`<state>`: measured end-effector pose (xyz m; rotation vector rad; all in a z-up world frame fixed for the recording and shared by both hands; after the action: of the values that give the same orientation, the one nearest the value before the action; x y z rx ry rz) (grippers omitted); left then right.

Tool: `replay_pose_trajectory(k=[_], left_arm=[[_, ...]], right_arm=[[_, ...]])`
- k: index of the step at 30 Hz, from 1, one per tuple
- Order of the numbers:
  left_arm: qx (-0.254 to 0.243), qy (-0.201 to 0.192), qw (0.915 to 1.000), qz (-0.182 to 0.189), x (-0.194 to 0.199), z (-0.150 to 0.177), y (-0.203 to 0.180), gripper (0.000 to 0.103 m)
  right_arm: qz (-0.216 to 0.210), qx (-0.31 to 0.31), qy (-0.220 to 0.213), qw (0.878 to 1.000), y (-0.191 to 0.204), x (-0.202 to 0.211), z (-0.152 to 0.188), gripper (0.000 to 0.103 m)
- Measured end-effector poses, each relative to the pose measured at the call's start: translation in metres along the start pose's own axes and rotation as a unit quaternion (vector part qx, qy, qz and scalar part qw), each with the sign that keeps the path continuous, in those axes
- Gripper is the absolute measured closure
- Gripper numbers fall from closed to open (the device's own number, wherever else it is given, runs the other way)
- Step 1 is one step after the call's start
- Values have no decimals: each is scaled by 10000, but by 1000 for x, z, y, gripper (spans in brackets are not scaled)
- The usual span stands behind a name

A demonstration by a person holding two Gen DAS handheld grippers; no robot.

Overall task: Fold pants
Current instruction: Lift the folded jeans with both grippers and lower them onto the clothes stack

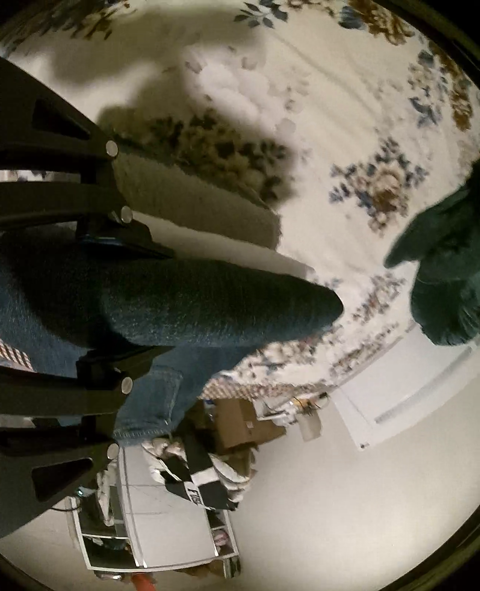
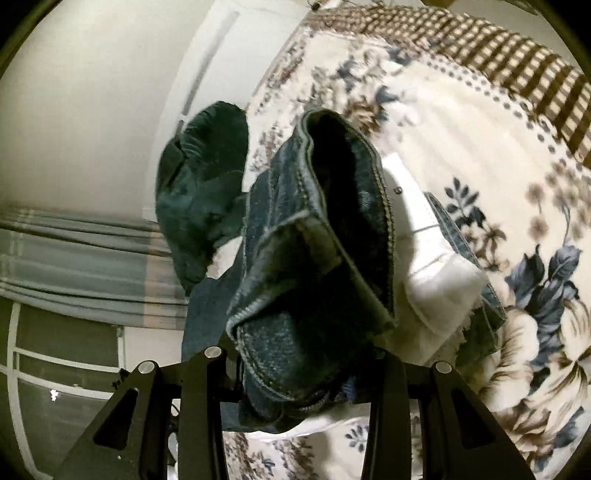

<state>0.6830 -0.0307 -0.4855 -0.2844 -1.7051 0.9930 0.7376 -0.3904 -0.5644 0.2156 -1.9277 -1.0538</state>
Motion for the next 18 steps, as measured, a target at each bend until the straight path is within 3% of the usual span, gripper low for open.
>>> replay_pose_trajectory(k=[2, 5, 9, 11, 13, 15, 18], left_arm=[[-70, 60, 10000, 3, 1, 5, 5, 63], [-323, 75, 9993, -181, 11, 9, 1, 62], [-864, -116, 9933, -756, 28, 20, -11, 60], [-1209, -258, 9853, -1176, 36, 25, -17, 52], [-1622, -453, 9710, -1698, 46, 31, -24, 43], [-1889, -588, 9632, -1821, 54, 40, -33, 41], [-2226, -782, 9501, -2040, 68, 57, -48, 37]], right_arm=[[202, 188, 76, 9996, -2, 6, 7, 48], [485, 351, 198, 9980, -15, 16, 10, 41], [984, 465, 287, 9936, -25, 35, 13, 31], [1275, 645, 271, 9894, -24, 45, 15, 26], [1749, 1035, 227, 9789, -17, 58, 17, 20], [2251, 1398, 128, 9642, -9, 71, 20, 17], [3042, 2079, -161, 9295, 14, 95, 28, 12]])
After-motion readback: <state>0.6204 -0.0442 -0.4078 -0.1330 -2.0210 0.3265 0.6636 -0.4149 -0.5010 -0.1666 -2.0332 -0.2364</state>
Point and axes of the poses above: each gripper's, at about its wrist camera, not at the fingertips, and x roughly against the way its jaws point, y to its left, z to its underside, the point moved 9 cm from there along -x, roughly the way its jaws point, and after that the axes turned 10 degrees about x, right-handed, at the moved point
